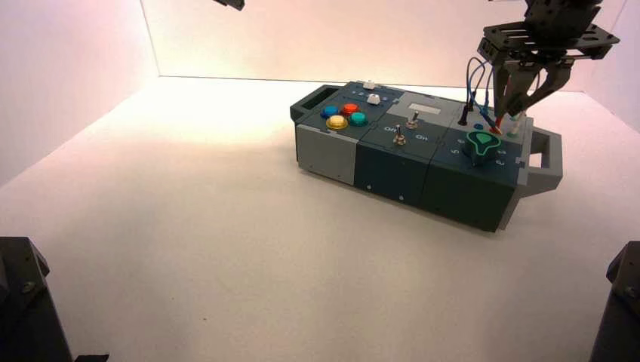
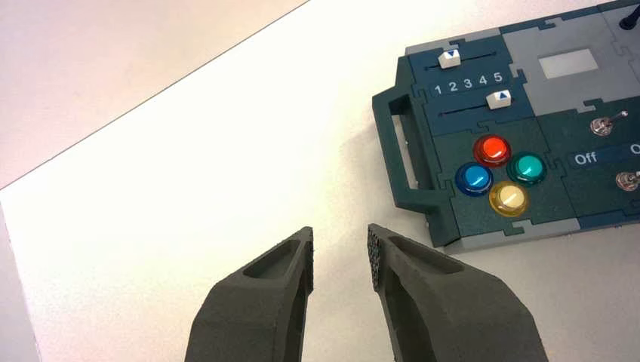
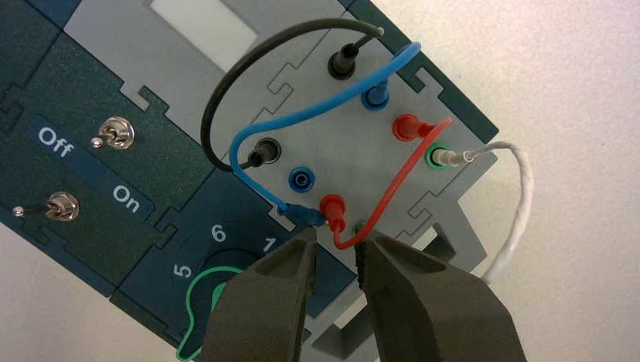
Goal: Pull the red wire.
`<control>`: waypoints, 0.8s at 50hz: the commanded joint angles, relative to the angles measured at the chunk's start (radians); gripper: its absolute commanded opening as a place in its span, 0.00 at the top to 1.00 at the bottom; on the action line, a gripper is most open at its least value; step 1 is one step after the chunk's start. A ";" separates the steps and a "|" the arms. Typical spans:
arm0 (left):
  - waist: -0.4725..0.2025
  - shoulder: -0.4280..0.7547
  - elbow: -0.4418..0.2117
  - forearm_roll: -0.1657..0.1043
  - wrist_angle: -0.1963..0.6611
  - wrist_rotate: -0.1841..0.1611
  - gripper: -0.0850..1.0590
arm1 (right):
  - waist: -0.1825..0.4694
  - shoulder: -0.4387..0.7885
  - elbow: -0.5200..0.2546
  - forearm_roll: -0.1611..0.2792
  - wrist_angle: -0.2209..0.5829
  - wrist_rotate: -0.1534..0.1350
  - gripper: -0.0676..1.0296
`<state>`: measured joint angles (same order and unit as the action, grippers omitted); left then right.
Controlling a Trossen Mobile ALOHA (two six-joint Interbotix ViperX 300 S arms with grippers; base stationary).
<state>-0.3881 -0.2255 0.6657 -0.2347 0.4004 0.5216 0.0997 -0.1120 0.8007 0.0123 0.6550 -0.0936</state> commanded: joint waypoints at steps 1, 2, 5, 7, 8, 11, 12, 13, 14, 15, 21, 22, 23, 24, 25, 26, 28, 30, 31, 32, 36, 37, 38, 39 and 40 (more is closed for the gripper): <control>-0.009 -0.029 -0.023 0.003 -0.003 0.000 0.57 | -0.008 -0.011 -0.028 -0.015 -0.018 -0.003 0.67; -0.011 -0.031 -0.021 0.003 -0.003 0.000 0.57 | -0.006 -0.011 -0.029 -0.018 -0.021 -0.003 0.67; -0.012 -0.031 -0.021 0.003 -0.003 0.000 0.57 | -0.009 -0.011 -0.029 -0.018 -0.025 -0.003 0.67; -0.012 -0.029 -0.021 0.003 -0.003 0.000 0.57 | -0.009 -0.011 -0.031 -0.018 -0.026 -0.003 0.67; -0.012 -0.031 -0.021 0.003 -0.002 0.000 0.57 | -0.009 -0.009 -0.031 -0.020 -0.026 -0.003 0.67; -0.014 -0.031 -0.021 0.002 -0.003 0.002 0.57 | -0.011 -0.008 -0.029 -0.020 -0.026 -0.003 0.67; -0.012 -0.031 -0.021 0.003 -0.003 0.000 0.57 | -0.011 -0.008 -0.031 -0.020 -0.026 -0.003 0.67; -0.014 -0.031 -0.021 0.002 -0.003 0.000 0.57 | -0.011 -0.008 -0.031 -0.020 -0.028 -0.003 0.67; -0.014 -0.031 -0.021 0.002 -0.003 0.002 0.57 | -0.011 -0.008 -0.031 -0.020 -0.028 -0.003 0.67; -0.014 -0.031 -0.021 0.003 -0.003 0.000 0.57 | -0.012 -0.006 -0.031 -0.020 -0.028 -0.003 0.67; -0.015 -0.032 -0.021 0.003 -0.002 0.002 0.57 | -0.012 -0.003 -0.031 -0.020 -0.028 -0.003 0.70; -0.014 -0.031 -0.021 0.003 -0.002 0.000 0.57 | -0.011 -0.005 -0.031 -0.020 -0.028 -0.003 0.70; -0.014 -0.032 -0.021 0.003 -0.002 0.000 0.57 | -0.012 -0.003 -0.031 -0.020 -0.028 -0.003 0.71; -0.014 -0.032 -0.021 0.003 -0.002 0.000 0.57 | -0.011 -0.003 -0.031 -0.020 -0.028 -0.003 0.71; -0.014 -0.032 -0.021 0.003 -0.002 0.000 0.57 | -0.011 -0.003 -0.031 -0.020 -0.028 -0.003 0.72; -0.014 -0.032 -0.021 0.002 -0.002 0.000 0.57 | -0.011 -0.003 -0.031 -0.020 -0.028 -0.003 0.73; -0.015 -0.032 -0.021 0.002 -0.002 0.002 0.57 | -0.012 -0.002 -0.031 -0.020 -0.026 -0.003 0.75; -0.014 -0.034 -0.021 0.003 -0.002 0.000 0.57 | -0.011 0.000 -0.034 -0.020 -0.026 -0.002 0.77; -0.015 -0.032 -0.021 0.003 -0.002 0.002 0.57 | -0.011 0.000 -0.034 -0.020 -0.025 -0.003 0.79; -0.014 -0.032 -0.021 0.002 -0.002 0.000 0.57 | -0.012 0.002 -0.034 -0.020 -0.023 -0.003 0.80; -0.014 -0.034 -0.021 0.003 -0.002 0.002 0.57 | -0.011 0.006 -0.035 -0.020 -0.021 -0.003 0.87; -0.014 -0.034 -0.021 0.003 -0.002 0.000 0.57 | -0.012 0.008 -0.035 -0.018 -0.020 -0.002 0.89; -0.015 -0.034 -0.021 0.003 -0.002 0.000 0.57 | -0.011 0.009 -0.035 -0.018 -0.020 -0.002 0.90; -0.015 -0.034 -0.021 0.003 -0.002 0.000 0.57 | -0.012 0.011 -0.035 -0.018 -0.018 -0.003 0.90; -0.014 -0.034 -0.021 0.003 -0.002 0.000 0.57 | -0.011 0.012 -0.035 -0.020 -0.017 -0.002 0.90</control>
<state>-0.3973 -0.2332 0.6657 -0.2332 0.4019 0.5216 0.0982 -0.0936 0.7885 -0.0046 0.6366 -0.0936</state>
